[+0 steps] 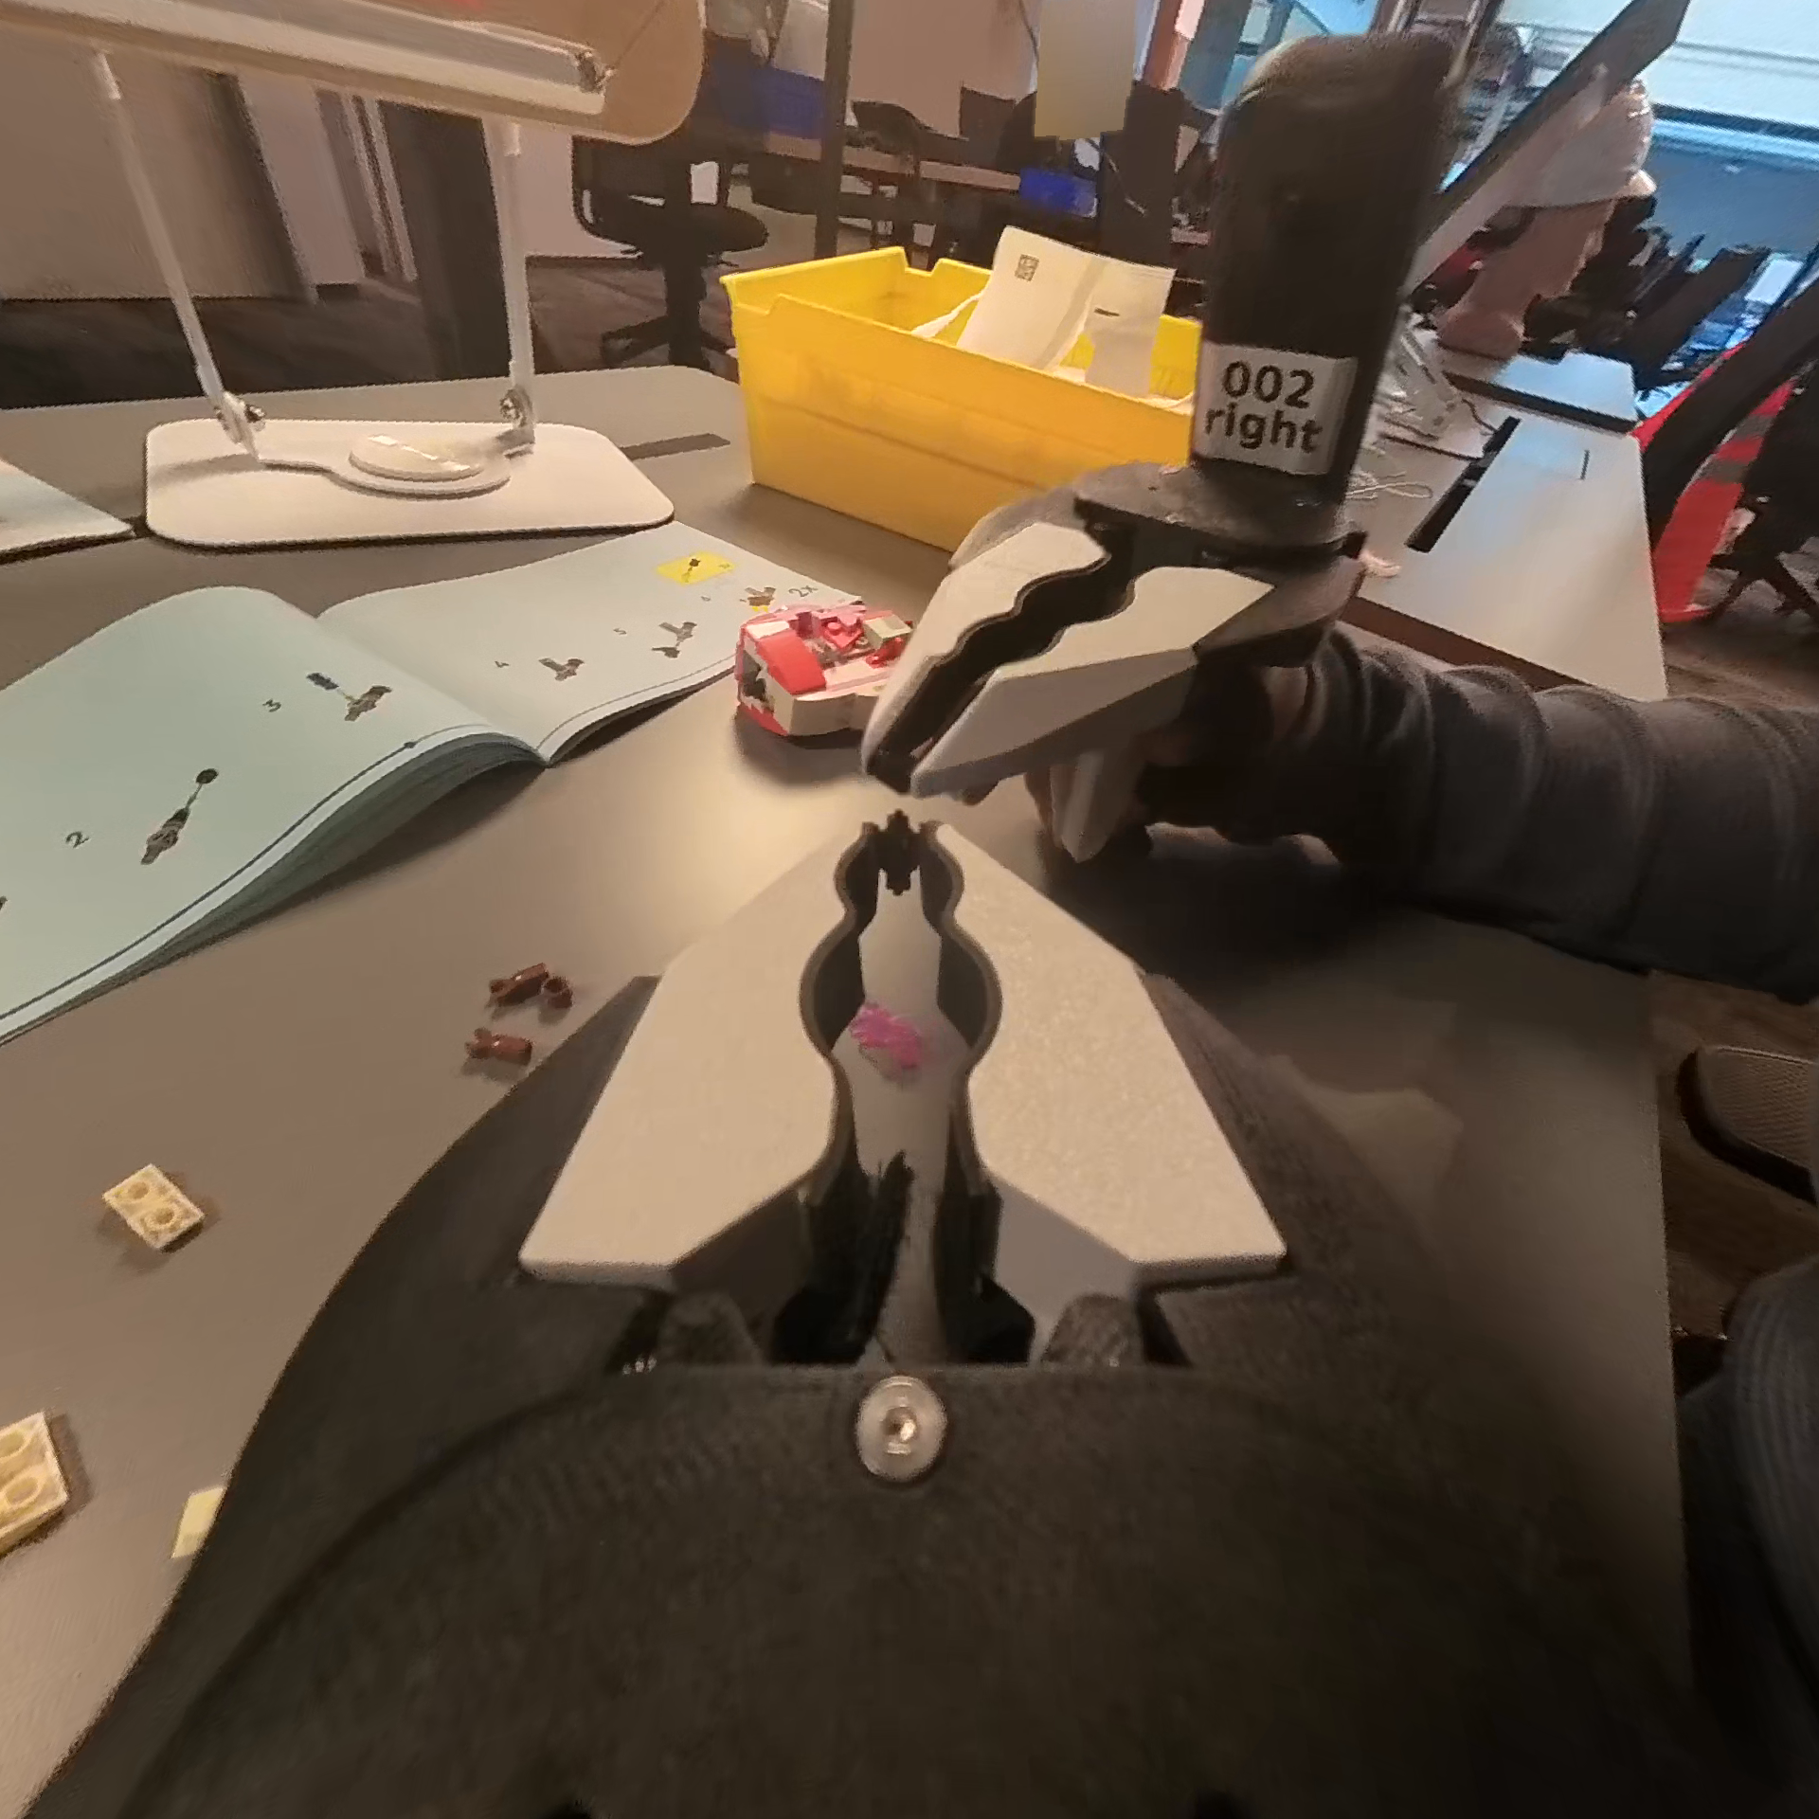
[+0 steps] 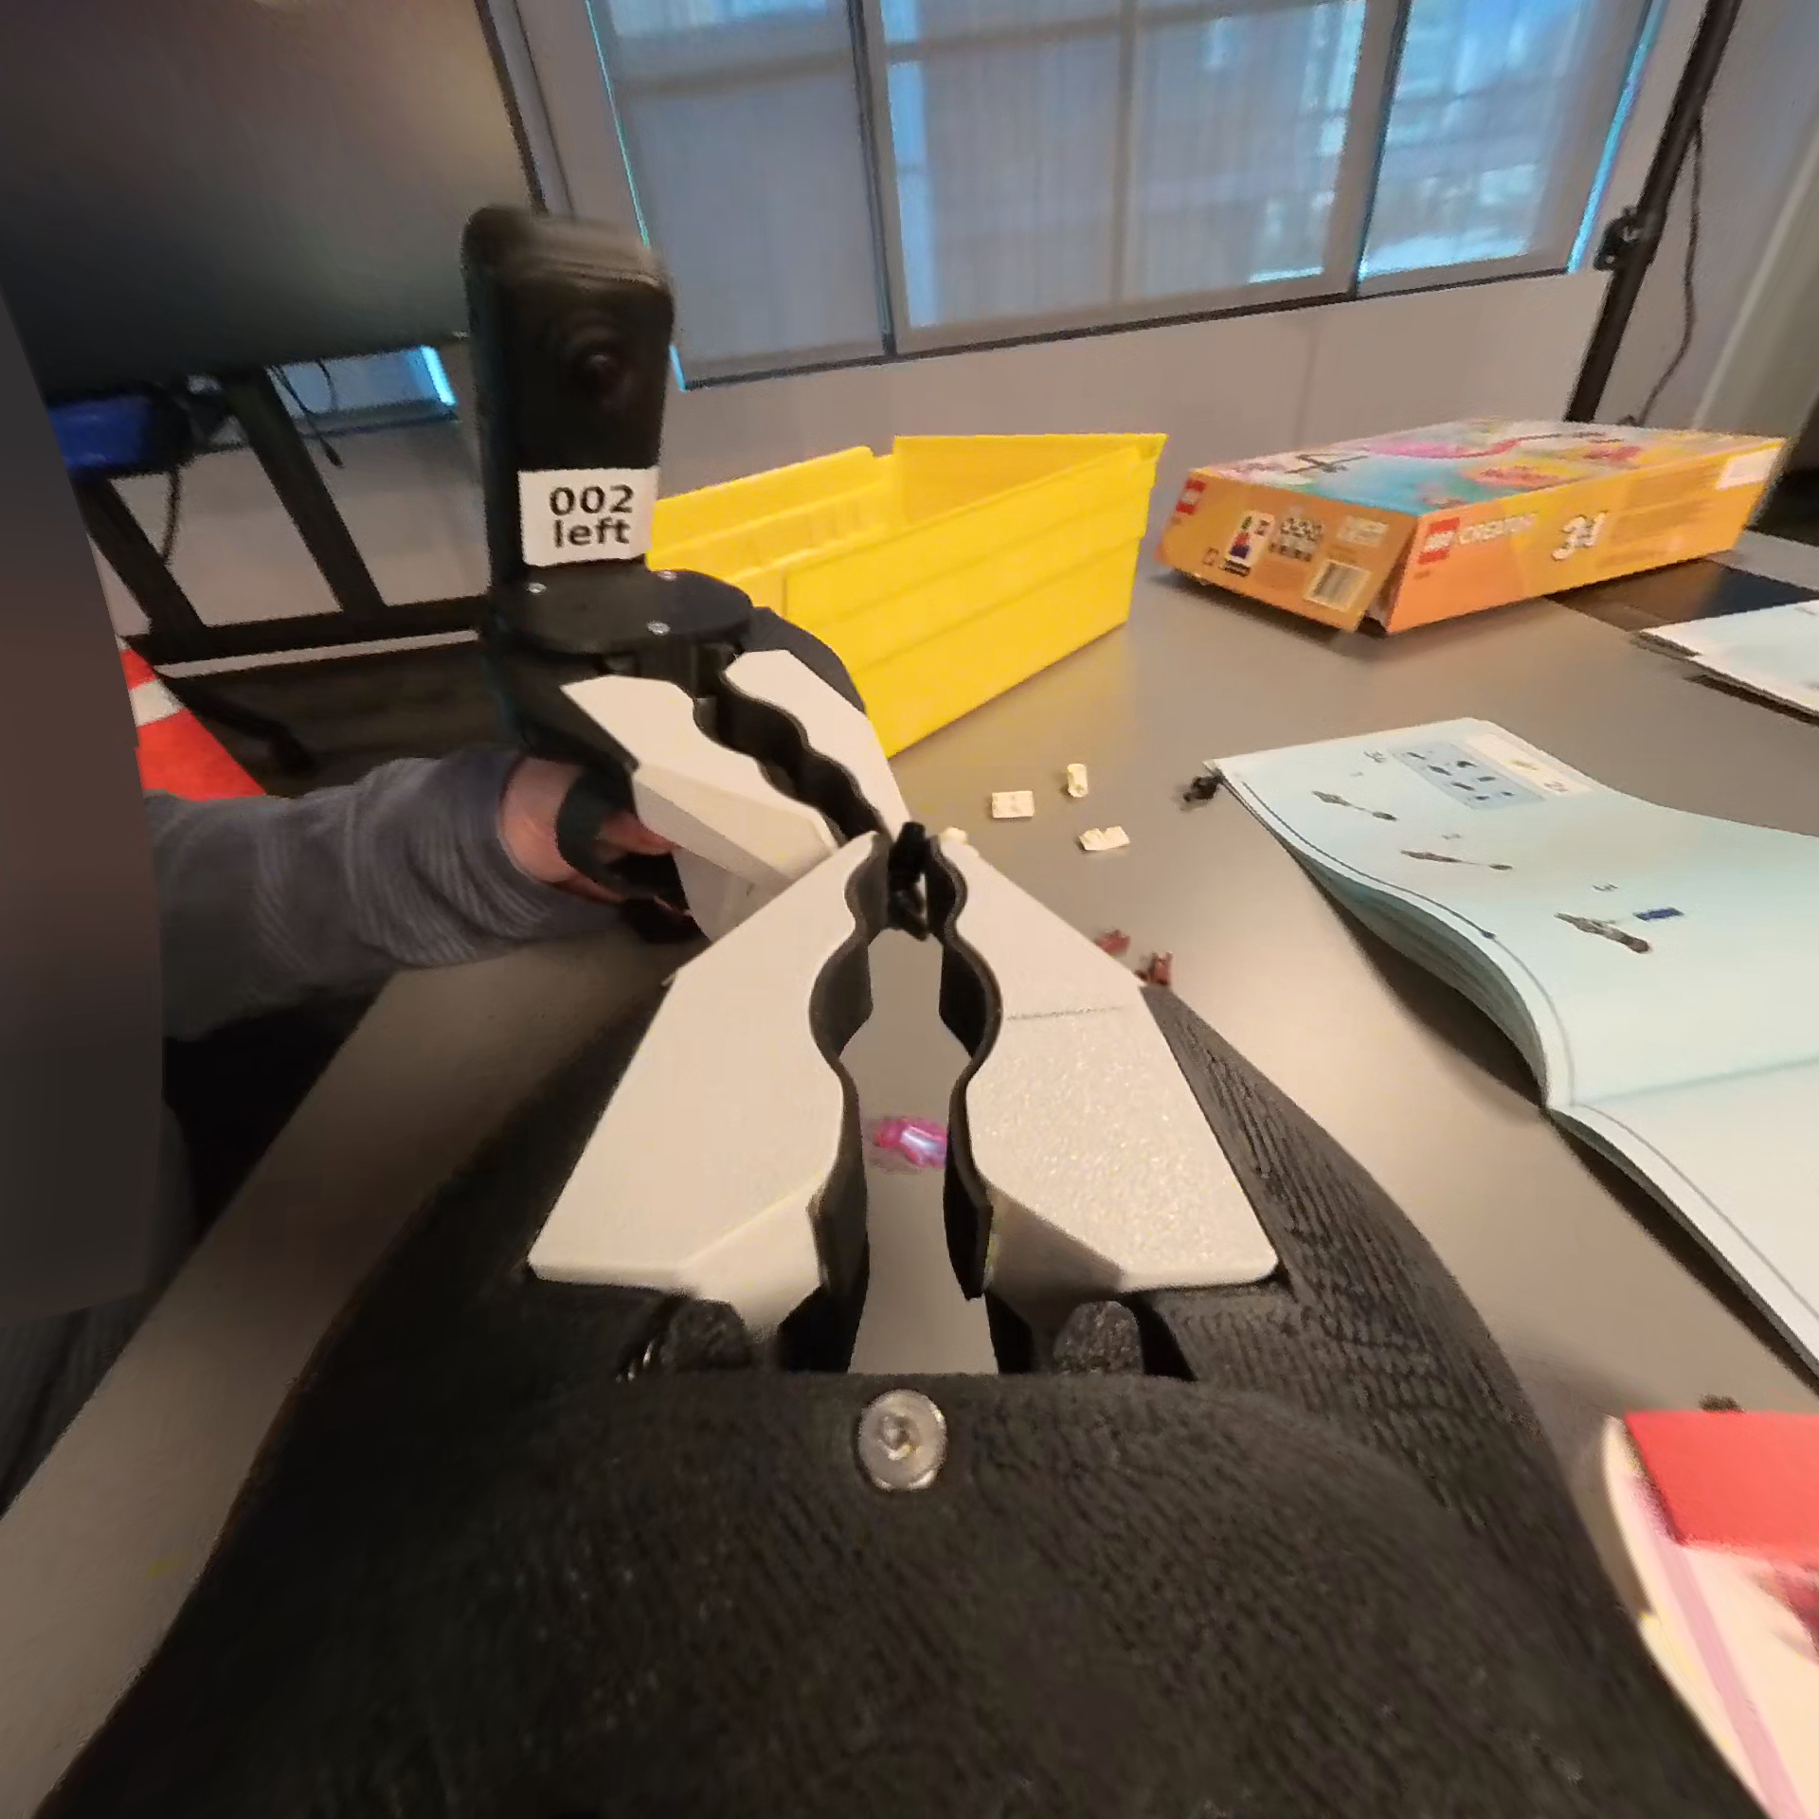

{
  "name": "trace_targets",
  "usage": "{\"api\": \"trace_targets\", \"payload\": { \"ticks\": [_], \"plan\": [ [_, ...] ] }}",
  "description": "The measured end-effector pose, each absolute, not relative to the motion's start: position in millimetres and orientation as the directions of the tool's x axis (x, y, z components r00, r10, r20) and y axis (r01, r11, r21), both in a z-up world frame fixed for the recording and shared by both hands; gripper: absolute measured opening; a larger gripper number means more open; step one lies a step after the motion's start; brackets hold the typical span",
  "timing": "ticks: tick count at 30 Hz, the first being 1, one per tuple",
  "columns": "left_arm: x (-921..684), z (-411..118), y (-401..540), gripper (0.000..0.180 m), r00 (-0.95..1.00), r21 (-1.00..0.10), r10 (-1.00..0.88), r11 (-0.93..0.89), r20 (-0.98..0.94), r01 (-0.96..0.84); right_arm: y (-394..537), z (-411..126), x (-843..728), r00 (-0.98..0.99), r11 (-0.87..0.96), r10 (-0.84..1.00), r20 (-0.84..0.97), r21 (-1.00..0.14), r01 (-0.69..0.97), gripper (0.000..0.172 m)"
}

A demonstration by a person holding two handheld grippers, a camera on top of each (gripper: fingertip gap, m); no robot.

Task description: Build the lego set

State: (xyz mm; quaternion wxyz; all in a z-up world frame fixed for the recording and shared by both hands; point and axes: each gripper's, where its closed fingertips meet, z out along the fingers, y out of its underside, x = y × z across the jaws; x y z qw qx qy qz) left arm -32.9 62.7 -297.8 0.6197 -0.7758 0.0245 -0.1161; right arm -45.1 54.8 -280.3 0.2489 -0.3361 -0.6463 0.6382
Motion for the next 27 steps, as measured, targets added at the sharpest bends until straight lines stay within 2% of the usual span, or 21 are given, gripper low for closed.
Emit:
{"api": "trace_targets", "payload": {
  "ticks": [8, 14, 18, 20, 27],
  "plan": [
    [-34.7, -283.2, 59.2, 0.007, 0.958, -0.974, -0.208, -0.151, 0.197, 0.168, 56.3, -275.6, -40.9, -0.678, -0.085, 0.723, -0.136, -0.99, 0.108, 0.006],
    [-39.6, -280.0, 57.7, 0.007, 0.95, -0.968, -0.203, -0.132, 0.237, 0.213, 58.8, -281.9, -40.0, -0.678, -0.051, 0.723, -0.134, -0.989, 0.142, 0.005],
    [-45.9, -284.5, 58.2, 0.007, 0.956, -0.964, -0.164, -0.15, 0.242, 0.218, 69.4, -306.1, -40.1, -0.647, 0.085, 0.755, -0.105, -0.963, 0.255, 0.005],
    [-44.0, -282.9, 57.9, 0.007, 0.95, -0.963, -0.18, -0.145, 0.253, 0.229, 77.1, -307.7, -40.2, -0.626, 0.115, 0.777, -0.068, -0.962, 0.248, 0.005],
    [-16.3, -248.1, 44.0, 0.006, 0.857, -0.948, -0.425, -0.014, 0.292, 0.317, 60.7, -247.0, -18.7, -0.781, -0.262, 0.562, -0.271, -0.954, 0.143, 0.005]
  ]
}}
